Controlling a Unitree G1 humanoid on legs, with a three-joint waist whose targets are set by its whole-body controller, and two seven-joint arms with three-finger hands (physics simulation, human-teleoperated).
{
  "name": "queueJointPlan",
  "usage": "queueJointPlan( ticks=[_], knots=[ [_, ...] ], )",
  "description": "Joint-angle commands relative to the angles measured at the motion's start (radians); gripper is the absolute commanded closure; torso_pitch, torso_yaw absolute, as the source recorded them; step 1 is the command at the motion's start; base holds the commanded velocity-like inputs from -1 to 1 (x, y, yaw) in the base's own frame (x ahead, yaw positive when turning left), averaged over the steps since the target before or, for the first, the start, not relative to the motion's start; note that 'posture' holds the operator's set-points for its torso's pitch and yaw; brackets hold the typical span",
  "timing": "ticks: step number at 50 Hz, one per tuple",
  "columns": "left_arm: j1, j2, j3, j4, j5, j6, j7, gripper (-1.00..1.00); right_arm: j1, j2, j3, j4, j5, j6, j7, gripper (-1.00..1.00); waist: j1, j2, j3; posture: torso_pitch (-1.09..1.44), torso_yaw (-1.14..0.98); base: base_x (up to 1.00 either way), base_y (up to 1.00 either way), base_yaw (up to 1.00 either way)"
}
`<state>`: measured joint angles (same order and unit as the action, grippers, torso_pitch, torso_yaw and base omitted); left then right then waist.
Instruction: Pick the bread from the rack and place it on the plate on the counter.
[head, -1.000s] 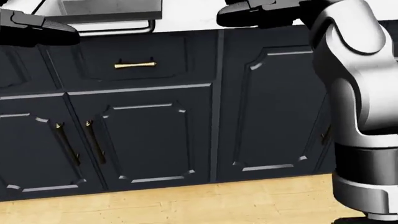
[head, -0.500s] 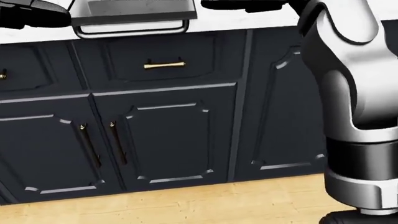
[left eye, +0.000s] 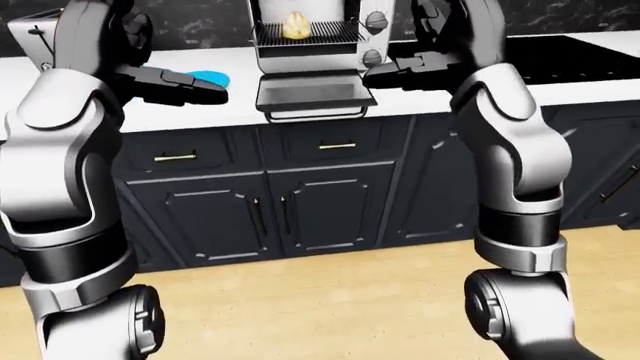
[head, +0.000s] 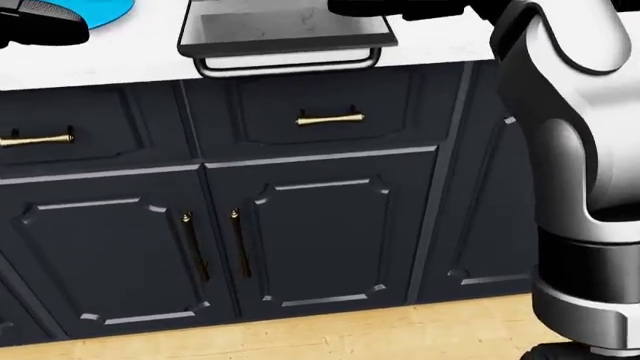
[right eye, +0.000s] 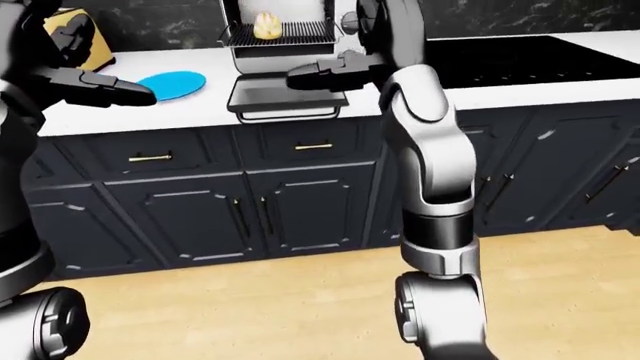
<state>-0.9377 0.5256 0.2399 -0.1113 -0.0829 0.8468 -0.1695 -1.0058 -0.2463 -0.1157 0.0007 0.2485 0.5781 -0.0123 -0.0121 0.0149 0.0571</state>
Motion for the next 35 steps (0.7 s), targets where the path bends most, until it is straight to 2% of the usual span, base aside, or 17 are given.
queueJointPlan(
  ticks=[1, 7, 10, 11, 12, 14, 16, 18, 19, 20, 22, 24, 25, 27, 29, 31, 35],
  knots=[
    [-0.029, 0.009, 0.007, -0.034, -0.001, -0.022, 0.003, -1.00, -0.023, -0.009, -0.009, -0.025, -0.002, -0.030, 0.000, -1.00, -0.004, 0.011, -0.020, 0.00, 0.00, 0.34, 0.19, 0.00],
    [-0.038, 0.009, 0.002, -0.024, 0.002, -0.028, 0.005, -1.00, -0.013, -0.012, -0.013, -0.031, -0.005, -0.032, 0.008, -1.00, 0.012, -0.019, -0.026, 0.00, 0.00, 0.35, 0.15, 0.00],
    [-0.037, 0.007, -0.007, -0.012, 0.014, -0.043, 0.003, -1.00, -0.014, -0.015, -0.016, -0.042, -0.001, -0.026, 0.006, -1.00, 0.020, -0.059, -0.034, 0.00, 0.00, 0.34, 0.08, 0.00],
    [-0.038, 0.005, -0.003, -0.015, 0.014, -0.041, 0.004, -1.00, -0.016, -0.016, -0.018, -0.046, 0.001, -0.023, 0.006, -1.00, 0.018, -0.038, -0.028, 0.00, 0.00, 0.35, 0.05, 0.00],
    [-0.038, 0.006, -0.003, -0.018, 0.016, -0.040, 0.003, -1.00, -0.015, -0.018, -0.016, -0.048, 0.000, -0.024, 0.007, -1.00, 0.013, -0.030, -0.028, 0.00, 0.00, 0.35, 0.05, 0.00],
    [-0.036, 0.007, -0.002, -0.022, 0.018, -0.038, 0.002, -1.00, -0.009, -0.018, -0.015, -0.060, 0.000, -0.020, 0.006, -1.00, 0.013, -0.048, -0.025, 0.00, 0.00, 0.34, 0.05, 0.00],
    [-0.032, 0.007, 0.001, -0.022, 0.020, -0.041, 0.001, -1.00, -0.006, -0.016, -0.011, -0.060, -0.004, -0.023, 0.007, -1.00, 0.012, -0.045, -0.033, 0.00, 0.00, 0.35, 0.09, 0.00],
    [-0.031, 0.009, 0.005, -0.029, 0.018, -0.036, 0.000, -1.00, -0.009, -0.019, -0.008, -0.060, -0.015, -0.016, 0.005, -1.00, 0.008, -0.035, -0.025, 0.00, 0.00, 0.33, 0.10, 0.00],
    [-0.029, 0.011, 0.010, -0.033, 0.016, -0.034, 0.001, -1.00, -0.009, -0.018, -0.007, -0.060, -0.018, -0.016, 0.007, -1.00, 0.007, -0.029, -0.018, 0.00, 0.00, 0.15, 0.09, 0.00],
    [-0.026, 0.015, 0.010, -0.037, 0.017, -0.031, 0.000, -1.00, -0.008, -0.018, -0.007, -0.060, -0.022, -0.017, 0.008, -1.00, 0.007, -0.018, -0.029, 0.00, 0.00, 0.12, 0.09, 0.00],
    [-0.026, 0.017, 0.013, -0.043, 0.013, -0.024, 0.001, -1.00, -0.011, -0.015, -0.010, -0.063, -0.020, -0.015, 0.009, -1.00, 0.011, 0.023, -0.040, 0.00, 0.00, 0.05, 0.28, 0.00],
    [-0.024, 0.018, 0.011, -0.041, 0.013, -0.028, 0.000, -1.00, -0.012, -0.012, -0.010, -0.062, -0.021, -0.020, 0.011, -1.00, 0.028, 0.029, -0.035, 0.00, 0.00, 0.05, 0.54, 0.00],
    [-0.022, 0.018, 0.010, -0.039, 0.015, -0.031, 0.001, -1.00, -0.011, -0.011, -0.011, -0.061, -0.022, -0.020, 0.011, -1.00, 0.028, 0.034, -0.049, 0.00, 0.00, 0.05, 0.53, 0.00],
    [-0.017, 0.014, 0.012, -0.041, 0.013, -0.032, 0.003, -1.00, -0.011, -0.014, -0.014, -0.065, -0.021, -0.016, 0.010, -1.00, 0.037, 0.021, -0.056, 0.00, 0.00, 0.05, 0.54, 0.00],
    [-0.022, 0.018, 0.015, -0.043, 0.011, -0.027, 0.003, -1.00, -0.015, -0.017, -0.017, -0.064, -0.020, -0.014, 0.010, -1.00, 0.039, 0.049, -0.066, 0.00, 0.00, 0.05, 0.54, 0.00],
    [-0.032, 0.025, 0.009, -0.039, 0.013, -0.025, 0.000, -1.00, -0.019, -0.020, -0.019, -0.063, -0.017, -0.012, 0.008, -1.00, 0.038, 0.068, -0.049, 0.00, 0.00, 0.05, 0.54, 0.00],
    [-0.024, 0.017, 0.007, -0.036, 0.018, -0.036, 0.004, -1.00, -0.018, -0.023, -0.017, -0.070, -0.013, -0.008, 0.008, -1.00, 0.032, 0.034, -0.047, 0.00, 0.00, 0.05, 0.46, 0.00]
  ],
)
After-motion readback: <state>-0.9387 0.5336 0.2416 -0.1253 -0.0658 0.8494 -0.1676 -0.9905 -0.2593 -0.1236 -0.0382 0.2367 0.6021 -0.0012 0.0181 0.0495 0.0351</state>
